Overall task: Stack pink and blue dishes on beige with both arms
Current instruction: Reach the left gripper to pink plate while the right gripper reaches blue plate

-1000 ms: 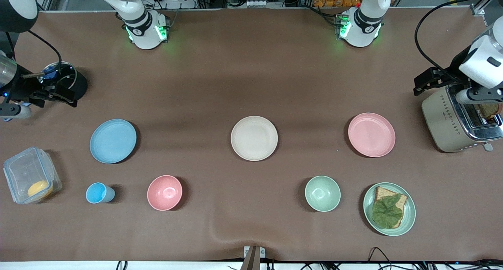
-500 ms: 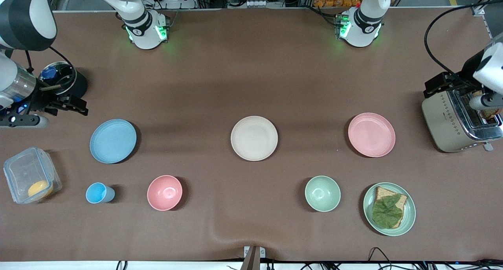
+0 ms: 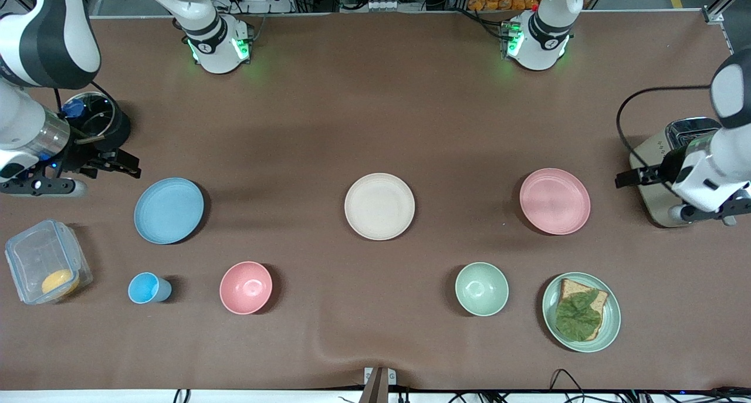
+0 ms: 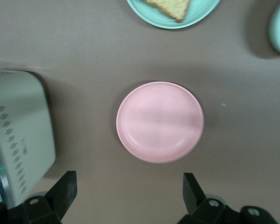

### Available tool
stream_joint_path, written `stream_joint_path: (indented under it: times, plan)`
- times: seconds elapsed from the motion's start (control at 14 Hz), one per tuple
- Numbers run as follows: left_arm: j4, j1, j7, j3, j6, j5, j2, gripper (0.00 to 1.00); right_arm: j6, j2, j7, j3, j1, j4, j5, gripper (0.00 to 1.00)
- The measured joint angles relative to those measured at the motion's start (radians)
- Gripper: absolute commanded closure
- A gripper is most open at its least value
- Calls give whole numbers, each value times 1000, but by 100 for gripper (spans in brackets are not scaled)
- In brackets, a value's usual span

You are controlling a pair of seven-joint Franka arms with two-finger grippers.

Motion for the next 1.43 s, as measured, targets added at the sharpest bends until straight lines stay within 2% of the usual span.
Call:
stream_joint_path:
  times: [0.21,0.43,0.93,1.07,1.29,1.43]
  plan:
    - [-178,68,4,1,264,0,43,0,12,0,0,0,-7,-14,0,0]
    - [-281,103,12,1,404,0,70,0,13,0,0,0,-8,-15,0,0]
    - [-339,118,12,0,551,0,167,0,15,1,0,0,-9,-23,0,0]
    - [-358,119,12,-1,593,0,190,8,16,4,0,0,-11,-24,0,0]
    - [-368,119,12,-3,602,-5,200,30,16,17,0,0,-21,-27,0,0]
    - [-371,119,12,-4,602,-24,203,33,32,46,0,1,-52,-34,-1,0]
